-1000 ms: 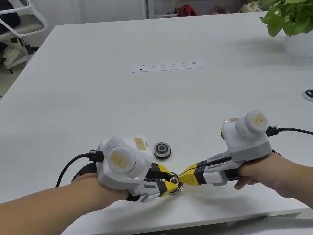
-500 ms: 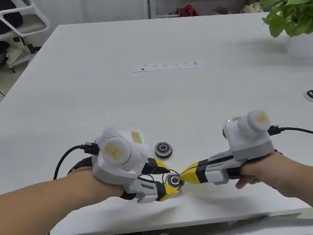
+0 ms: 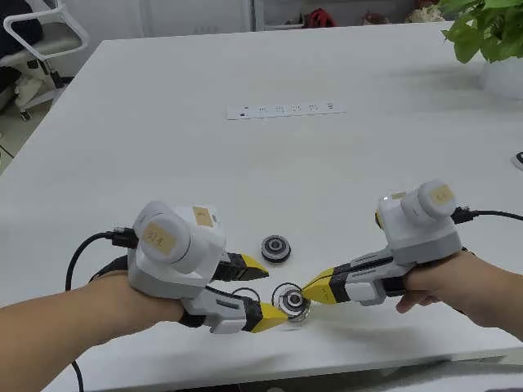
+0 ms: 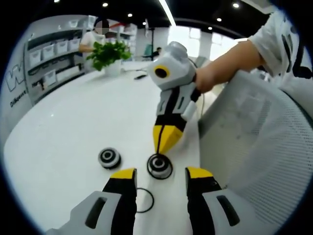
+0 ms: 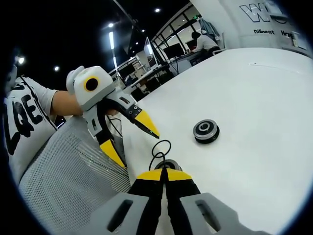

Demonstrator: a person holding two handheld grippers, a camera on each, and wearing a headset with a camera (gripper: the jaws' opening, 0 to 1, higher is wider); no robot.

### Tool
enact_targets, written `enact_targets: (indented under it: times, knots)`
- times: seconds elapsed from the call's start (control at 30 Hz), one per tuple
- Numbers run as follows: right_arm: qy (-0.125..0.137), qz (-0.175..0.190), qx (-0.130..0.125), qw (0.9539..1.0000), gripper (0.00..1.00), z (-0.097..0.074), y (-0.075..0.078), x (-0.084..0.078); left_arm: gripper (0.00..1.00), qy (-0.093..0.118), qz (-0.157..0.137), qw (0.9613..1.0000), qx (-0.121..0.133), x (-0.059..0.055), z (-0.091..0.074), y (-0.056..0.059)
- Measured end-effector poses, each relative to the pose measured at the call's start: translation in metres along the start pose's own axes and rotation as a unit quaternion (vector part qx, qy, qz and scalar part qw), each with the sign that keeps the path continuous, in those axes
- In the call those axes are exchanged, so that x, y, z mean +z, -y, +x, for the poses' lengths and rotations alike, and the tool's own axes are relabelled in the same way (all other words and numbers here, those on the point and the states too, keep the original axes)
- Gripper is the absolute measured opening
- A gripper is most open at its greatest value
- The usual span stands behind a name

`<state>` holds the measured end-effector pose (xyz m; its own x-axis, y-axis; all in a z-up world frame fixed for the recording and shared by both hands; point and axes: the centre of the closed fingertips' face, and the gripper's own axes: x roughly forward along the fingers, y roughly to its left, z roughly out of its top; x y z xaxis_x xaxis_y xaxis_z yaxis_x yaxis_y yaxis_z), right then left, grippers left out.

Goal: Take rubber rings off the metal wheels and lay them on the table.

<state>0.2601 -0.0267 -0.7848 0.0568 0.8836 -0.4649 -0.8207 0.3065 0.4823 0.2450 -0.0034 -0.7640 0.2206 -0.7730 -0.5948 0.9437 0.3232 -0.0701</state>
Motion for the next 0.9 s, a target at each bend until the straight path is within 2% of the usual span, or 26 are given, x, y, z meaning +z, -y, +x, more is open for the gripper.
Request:
enact_targets:
  times: [0.4, 0.7, 0.9]
  knots:
    - [-0.003, -0.005, 0.005, 1.0, 0.0, -0.003, -0.004, 0.003, 0.45, 0.006, 0.0, 1.0, 0.006, -0.001, -0.016, -0.002]
    - [-0.001, -0.013, 0.014, 0.9998, 0.0, -0.002, -0.011, 0.014, 0.47, 0.017, -0.006, 0.9997, 0.019, -0.002, -0.031, -0.008]
    - [-0.003, -0.019, 0.022, 0.9996, 0.0, 0.003, -0.015, 0.022, 0.48, 0.015, -0.002, 0.9995, 0.027, -0.007, -0.038, -0.01]
